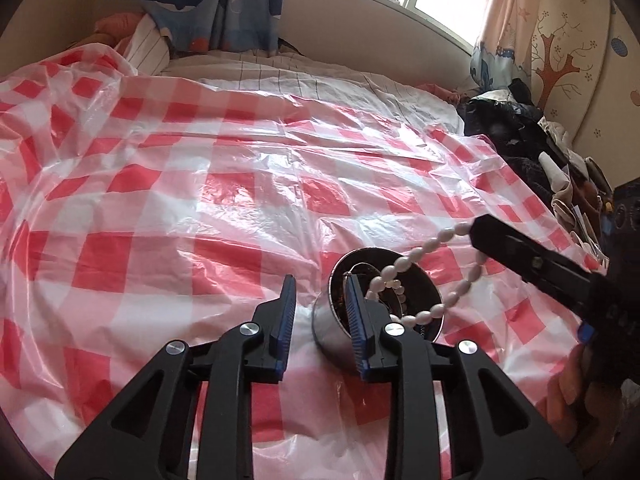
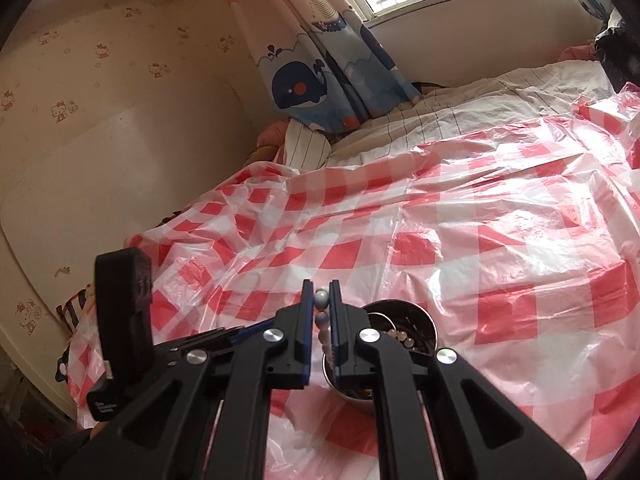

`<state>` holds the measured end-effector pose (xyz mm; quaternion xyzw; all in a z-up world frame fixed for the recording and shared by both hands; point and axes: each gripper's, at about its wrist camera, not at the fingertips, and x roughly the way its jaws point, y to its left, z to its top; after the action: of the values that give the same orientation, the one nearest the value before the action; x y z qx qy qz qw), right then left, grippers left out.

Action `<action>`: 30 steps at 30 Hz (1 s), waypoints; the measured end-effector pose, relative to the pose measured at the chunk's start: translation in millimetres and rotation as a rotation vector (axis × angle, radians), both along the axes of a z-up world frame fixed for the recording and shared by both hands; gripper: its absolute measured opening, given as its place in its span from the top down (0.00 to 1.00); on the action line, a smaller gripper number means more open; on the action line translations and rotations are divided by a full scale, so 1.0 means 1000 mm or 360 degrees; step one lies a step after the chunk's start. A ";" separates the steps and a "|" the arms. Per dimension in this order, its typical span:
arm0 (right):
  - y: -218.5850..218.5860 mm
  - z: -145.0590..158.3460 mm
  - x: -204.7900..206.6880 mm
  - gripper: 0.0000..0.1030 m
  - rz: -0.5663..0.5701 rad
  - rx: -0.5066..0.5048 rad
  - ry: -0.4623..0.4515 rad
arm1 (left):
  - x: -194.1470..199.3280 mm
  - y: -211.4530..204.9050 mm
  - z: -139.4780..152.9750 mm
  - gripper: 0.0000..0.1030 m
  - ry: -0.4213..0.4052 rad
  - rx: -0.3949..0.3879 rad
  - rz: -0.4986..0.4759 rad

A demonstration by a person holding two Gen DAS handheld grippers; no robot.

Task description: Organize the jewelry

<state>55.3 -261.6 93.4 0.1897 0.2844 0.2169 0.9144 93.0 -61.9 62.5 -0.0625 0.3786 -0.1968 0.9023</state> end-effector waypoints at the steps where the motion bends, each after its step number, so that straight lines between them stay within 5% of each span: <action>1: 0.004 -0.004 0.008 0.92 -0.0013 -0.0061 0.0030 | -0.002 0.003 0.000 0.72 -0.0002 0.0002 0.0006; 5: 0.005 -0.041 0.032 0.82 -0.0119 -0.0291 0.0270 | -0.014 0.010 0.000 0.67 -0.0002 0.0021 -0.0003; 11: -0.019 -0.036 0.005 0.67 -0.0242 -0.0249 0.0234 | -0.038 0.011 -0.002 0.55 -0.0037 0.0114 -0.0008; 13: -0.020 -0.037 -0.011 0.55 -0.0267 -0.0264 0.0247 | -0.048 0.009 -0.006 0.49 -0.0048 0.0172 -0.0019; 21: 0.001 -0.059 -0.077 0.21 -0.0360 -0.0519 0.0356 | -0.084 0.007 -0.028 0.22 -0.0044 0.0358 0.0041; 30: 0.011 -0.079 -0.093 0.07 -0.0395 -0.0652 0.0407 | -0.095 0.011 -0.035 0.09 -0.0094 0.0393 0.0147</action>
<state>-38.0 -250.4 14.4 0.0600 0.4101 0.0154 0.9099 -1.8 -51.0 27.2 0.0374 0.3697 -0.1088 0.9220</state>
